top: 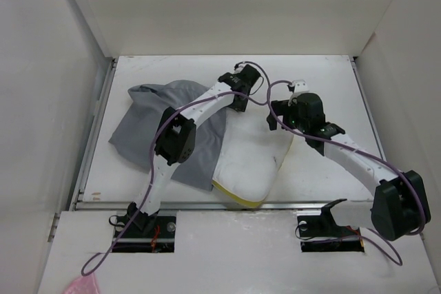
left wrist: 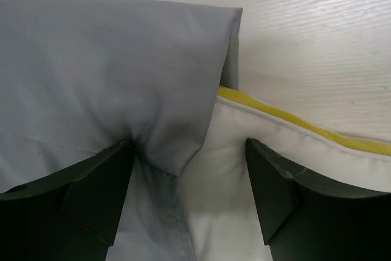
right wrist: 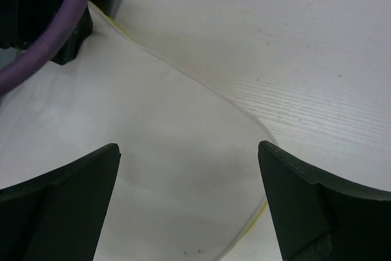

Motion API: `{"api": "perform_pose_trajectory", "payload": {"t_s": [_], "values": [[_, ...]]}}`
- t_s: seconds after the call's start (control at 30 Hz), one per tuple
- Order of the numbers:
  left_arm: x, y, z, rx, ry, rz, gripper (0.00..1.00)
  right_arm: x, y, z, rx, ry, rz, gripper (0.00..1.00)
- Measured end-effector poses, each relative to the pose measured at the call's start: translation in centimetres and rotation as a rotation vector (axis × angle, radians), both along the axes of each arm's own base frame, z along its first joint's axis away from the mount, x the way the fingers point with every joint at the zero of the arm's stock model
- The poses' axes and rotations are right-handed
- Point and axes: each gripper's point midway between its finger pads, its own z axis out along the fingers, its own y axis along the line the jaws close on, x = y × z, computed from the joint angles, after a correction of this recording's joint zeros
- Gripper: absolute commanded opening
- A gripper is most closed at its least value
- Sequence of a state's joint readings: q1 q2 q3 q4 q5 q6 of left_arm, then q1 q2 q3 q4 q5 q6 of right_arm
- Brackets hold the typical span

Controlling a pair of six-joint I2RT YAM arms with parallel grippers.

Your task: Put the pillow into the pillowcase

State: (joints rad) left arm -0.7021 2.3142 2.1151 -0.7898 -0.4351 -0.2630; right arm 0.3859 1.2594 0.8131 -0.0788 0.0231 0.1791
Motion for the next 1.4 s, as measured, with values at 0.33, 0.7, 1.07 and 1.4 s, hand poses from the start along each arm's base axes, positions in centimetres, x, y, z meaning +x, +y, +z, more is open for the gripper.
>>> {"api": "perform_pose_trajectory", "payload": {"t_s": [0.33,0.7,1.07,1.4], "values": [[1.8,3.0,3.2,0.123,-0.12,0.095,0.65,-0.3,0.5,-2.6,-0.009,0.071,0.029,1.0],[2.5,4.8,2.1,0.17,-0.104,0.122,0.0,-0.3,2.2,-2.7,0.023,0.066,0.121,1.0],[3.7,1.8,2.7,0.02,-0.111,0.012,0.0,2.6,6.6,-7.1,0.053,0.109,0.344,0.0],[1.0,-3.3,12.2,-0.191,-0.214,-0.196,0.0,2.5,9.1,0.6,0.185,-0.124,0.483,0.0]]}}
